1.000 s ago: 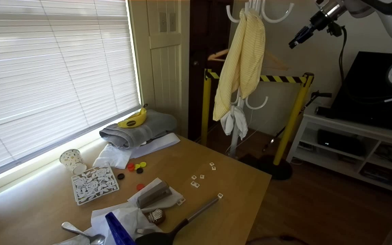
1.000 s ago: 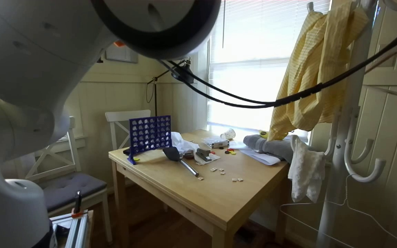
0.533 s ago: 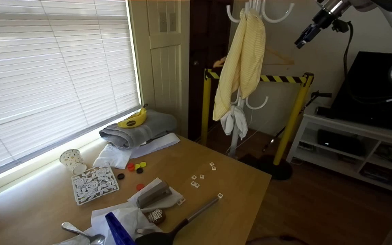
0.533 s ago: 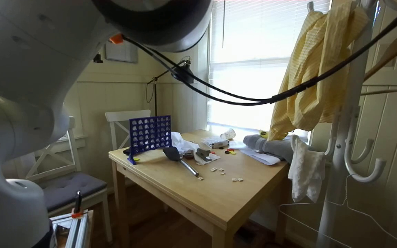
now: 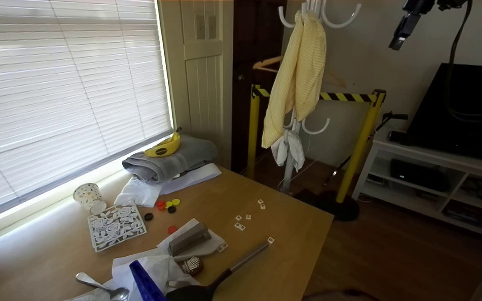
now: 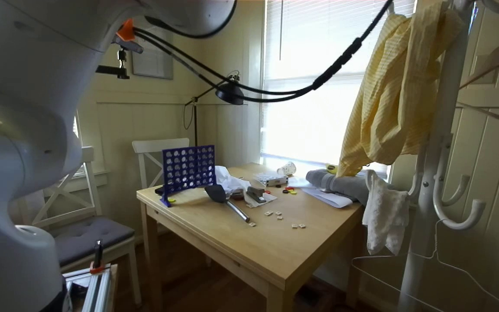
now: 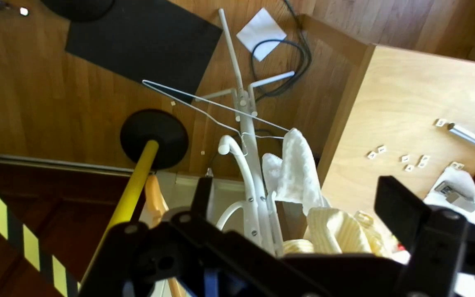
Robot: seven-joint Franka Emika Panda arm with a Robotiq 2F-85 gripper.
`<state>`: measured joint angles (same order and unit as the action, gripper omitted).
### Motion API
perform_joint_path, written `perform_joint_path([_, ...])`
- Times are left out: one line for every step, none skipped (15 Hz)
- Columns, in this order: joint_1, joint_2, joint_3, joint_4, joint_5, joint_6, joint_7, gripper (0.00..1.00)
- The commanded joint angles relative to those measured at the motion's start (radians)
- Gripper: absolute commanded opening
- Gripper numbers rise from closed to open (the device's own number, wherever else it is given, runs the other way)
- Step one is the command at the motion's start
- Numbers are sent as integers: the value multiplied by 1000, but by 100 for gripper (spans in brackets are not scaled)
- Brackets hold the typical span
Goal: Move the brown hanger to the hook at the back.
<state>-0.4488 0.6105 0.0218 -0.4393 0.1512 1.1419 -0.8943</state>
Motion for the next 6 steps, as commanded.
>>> perform_joint_path([94, -54, -16, -13, -49, -79, 82, 100])
perform_joint_path([123, -59, -13, -10, -51, -82, 102, 100])
perform_joint_path([159, -66, -17, -5, -70, -79, 119, 100])
perform_joint_path([199, -72, -22, 0, -97, -62, 127, 100])
perform_joint_path([141, -57, -4, -7, -45, -56, 102, 100])
perform_joint_path([171, -64, -6, -8, -63, -55, 115, 100])
